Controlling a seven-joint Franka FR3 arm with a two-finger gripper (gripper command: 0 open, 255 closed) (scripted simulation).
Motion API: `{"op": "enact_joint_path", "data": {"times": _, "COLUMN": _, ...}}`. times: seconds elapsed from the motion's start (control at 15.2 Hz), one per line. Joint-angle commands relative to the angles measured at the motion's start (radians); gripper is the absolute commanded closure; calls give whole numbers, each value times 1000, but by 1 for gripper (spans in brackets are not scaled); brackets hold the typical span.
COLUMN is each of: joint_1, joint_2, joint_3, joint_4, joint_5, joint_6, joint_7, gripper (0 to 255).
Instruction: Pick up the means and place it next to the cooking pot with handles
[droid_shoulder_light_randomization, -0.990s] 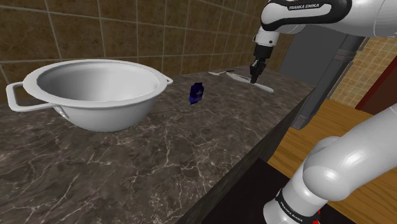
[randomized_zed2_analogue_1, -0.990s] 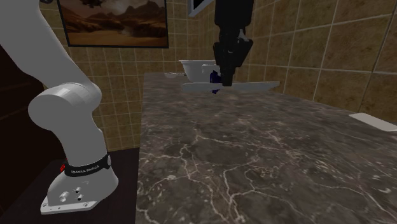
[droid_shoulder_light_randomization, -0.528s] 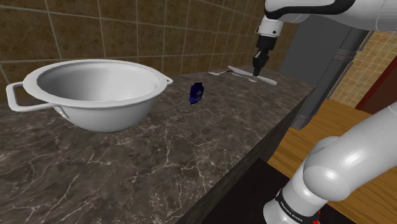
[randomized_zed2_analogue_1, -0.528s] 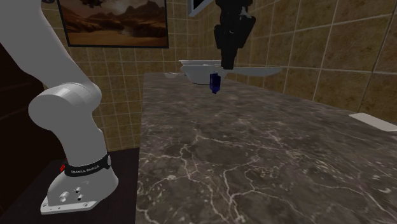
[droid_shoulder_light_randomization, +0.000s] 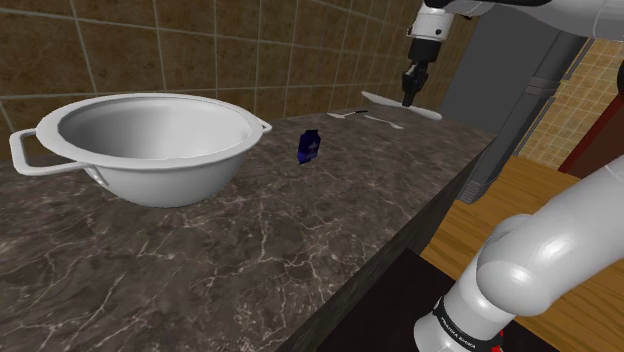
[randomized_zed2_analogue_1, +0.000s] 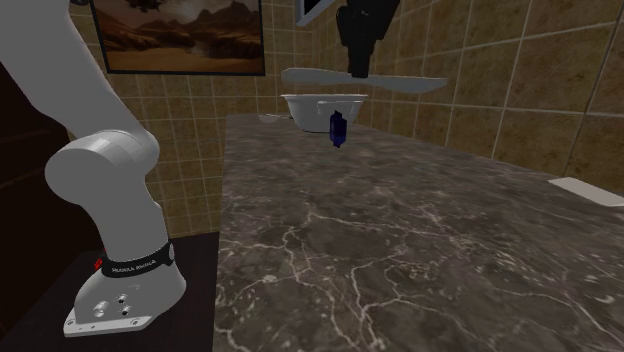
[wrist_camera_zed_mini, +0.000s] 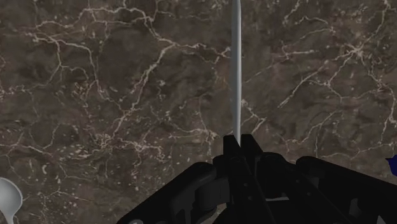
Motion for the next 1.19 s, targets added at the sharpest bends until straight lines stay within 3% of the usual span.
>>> {"op": "enact_joint_path", "data": {"times": 0.0, "joint_1": 0, "joint_2": 10, "joint_3": -2, "joint_4": 38, "joint_5": 3, "joint_6": -28, "joint_7": -6, "gripper": 255}}
{"op": "enact_joint_path", "data": {"times": 0.59, "joint_1": 4, "joint_2": 67, "joint_3": -8, "joint_4": 218, "joint_5": 19, "joint_6": -153, "joint_7": -25, "gripper": 255}}
{"op": "enact_joint_path", "data": {"times": 1.12, "joint_1": 59, "joint_2": -98, "joint_3": 148, "joint_4": 53, "joint_5": 28, "joint_6": -163, "joint_7": 196, "gripper": 255}}
